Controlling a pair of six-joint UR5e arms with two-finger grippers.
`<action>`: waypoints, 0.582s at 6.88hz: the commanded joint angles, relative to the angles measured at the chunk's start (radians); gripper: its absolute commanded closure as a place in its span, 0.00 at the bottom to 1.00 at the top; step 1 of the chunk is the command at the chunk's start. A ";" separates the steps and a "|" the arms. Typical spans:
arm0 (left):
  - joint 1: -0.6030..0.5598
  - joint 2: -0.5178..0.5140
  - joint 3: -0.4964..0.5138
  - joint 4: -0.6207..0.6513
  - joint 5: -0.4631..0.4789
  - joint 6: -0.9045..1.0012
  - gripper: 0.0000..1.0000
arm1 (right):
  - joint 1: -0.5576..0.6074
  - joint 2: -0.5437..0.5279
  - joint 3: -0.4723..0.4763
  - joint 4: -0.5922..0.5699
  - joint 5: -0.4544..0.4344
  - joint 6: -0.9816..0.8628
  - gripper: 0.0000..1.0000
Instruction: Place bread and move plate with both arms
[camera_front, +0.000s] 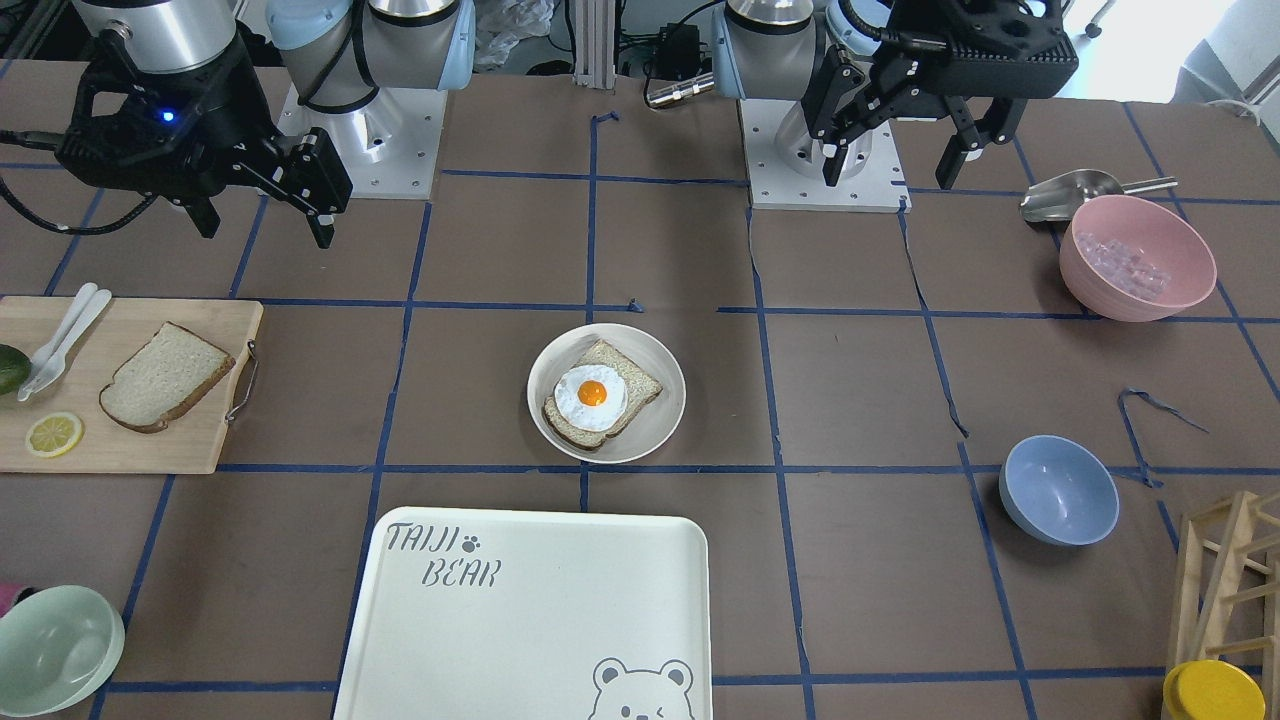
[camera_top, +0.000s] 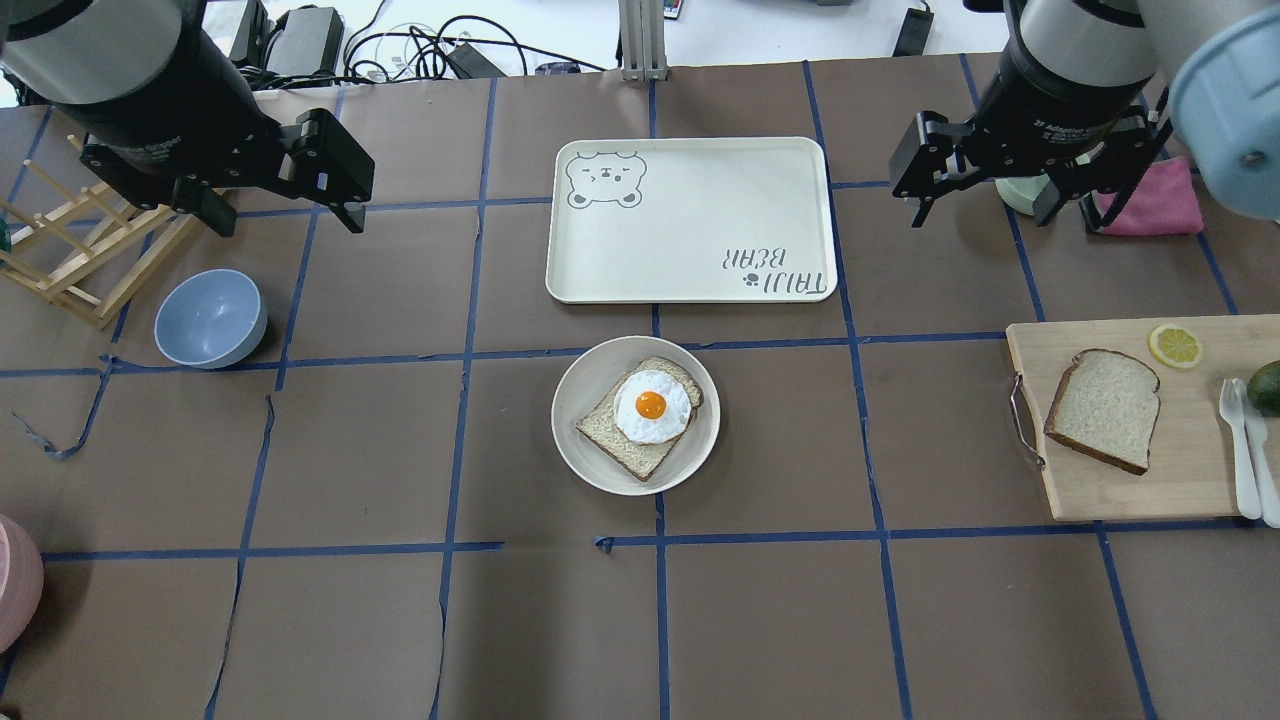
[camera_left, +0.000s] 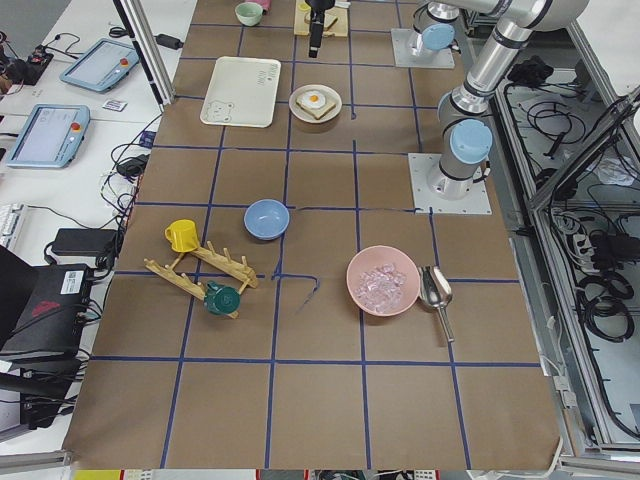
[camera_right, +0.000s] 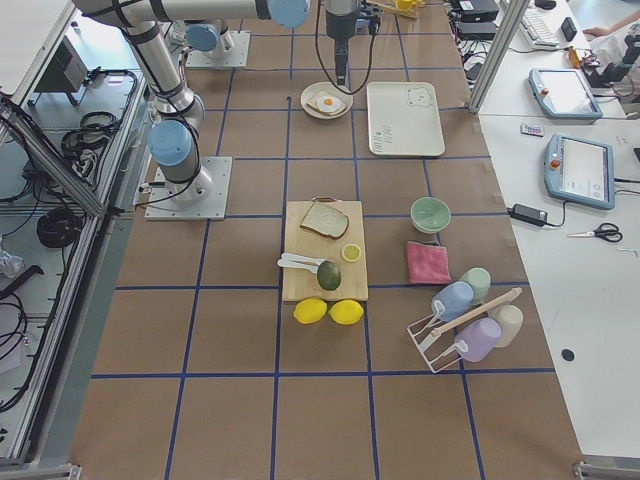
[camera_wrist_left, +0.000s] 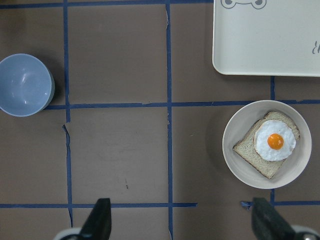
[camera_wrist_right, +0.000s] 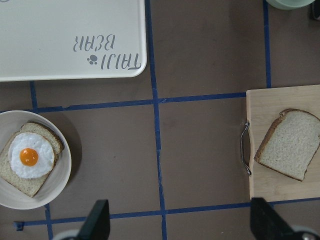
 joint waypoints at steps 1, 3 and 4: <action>0.000 0.000 -0.001 0.000 0.000 0.000 0.00 | 0.000 0.002 0.000 0.000 0.000 0.000 0.00; 0.000 0.000 0.001 0.000 0.000 0.000 0.00 | 0.000 0.002 0.000 0.000 0.001 -0.006 0.00; 0.000 0.000 0.000 0.000 0.000 0.000 0.00 | 0.000 0.000 0.000 0.001 -0.005 -0.006 0.00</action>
